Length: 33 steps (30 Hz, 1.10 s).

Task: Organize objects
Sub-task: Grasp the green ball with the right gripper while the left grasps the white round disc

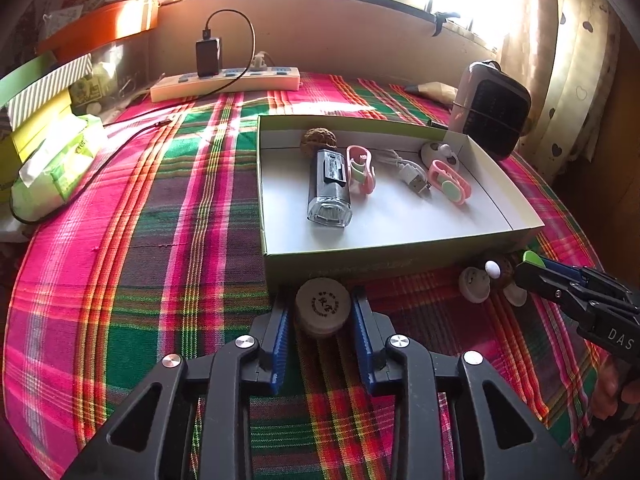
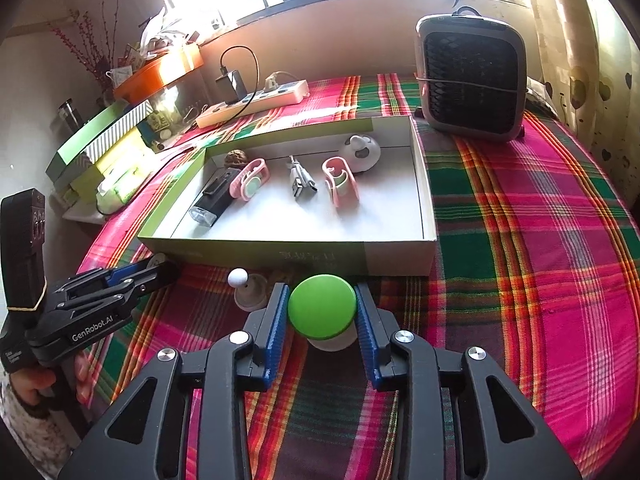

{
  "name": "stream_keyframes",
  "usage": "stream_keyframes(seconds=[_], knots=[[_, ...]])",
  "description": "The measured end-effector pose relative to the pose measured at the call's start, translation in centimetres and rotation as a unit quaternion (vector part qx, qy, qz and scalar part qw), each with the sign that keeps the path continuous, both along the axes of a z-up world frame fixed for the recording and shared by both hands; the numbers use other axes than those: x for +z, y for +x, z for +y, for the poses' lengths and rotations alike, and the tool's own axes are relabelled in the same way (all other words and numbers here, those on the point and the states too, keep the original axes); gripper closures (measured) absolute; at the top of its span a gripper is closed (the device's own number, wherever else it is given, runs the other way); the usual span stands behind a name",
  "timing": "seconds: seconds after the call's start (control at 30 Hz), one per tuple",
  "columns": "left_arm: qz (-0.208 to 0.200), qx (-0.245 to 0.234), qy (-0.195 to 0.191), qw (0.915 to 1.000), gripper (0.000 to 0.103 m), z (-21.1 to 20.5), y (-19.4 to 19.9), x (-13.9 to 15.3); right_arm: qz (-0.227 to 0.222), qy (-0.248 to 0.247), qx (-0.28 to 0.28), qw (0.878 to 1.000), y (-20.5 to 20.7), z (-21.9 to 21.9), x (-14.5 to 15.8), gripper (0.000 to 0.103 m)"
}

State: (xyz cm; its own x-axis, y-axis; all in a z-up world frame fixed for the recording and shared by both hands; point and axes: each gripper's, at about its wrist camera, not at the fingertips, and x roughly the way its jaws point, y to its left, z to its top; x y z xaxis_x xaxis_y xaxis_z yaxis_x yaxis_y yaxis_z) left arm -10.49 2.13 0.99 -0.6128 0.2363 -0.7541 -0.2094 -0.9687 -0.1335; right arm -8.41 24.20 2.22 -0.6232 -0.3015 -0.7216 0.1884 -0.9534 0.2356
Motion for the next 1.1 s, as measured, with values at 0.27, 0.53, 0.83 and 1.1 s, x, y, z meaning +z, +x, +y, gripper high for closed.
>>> stream_keyframes(seconds=[0.27,0.53,0.83,1.1], knots=[[0.002,0.005,-0.008,1.0000,0.076,0.1,0.4,0.0,0.001,0.000,0.004,1.000,0.2,-0.2,0.0,0.069],[0.002,0.007,-0.014,0.9999,0.077,0.2,0.8,0.0,0.004,-0.001,0.007,1.000,0.4,-0.2,0.2,0.069],[0.002,0.007,-0.016,0.9999,0.077,0.3,1.1,0.0,0.007,-0.005,0.008,1.000,0.6,0.0,0.4,0.069],[0.002,0.007,-0.016,0.9998,0.077,0.3,1.2,0.0,0.009,-0.008,0.007,1.000,0.8,0.1,0.5,0.069]])
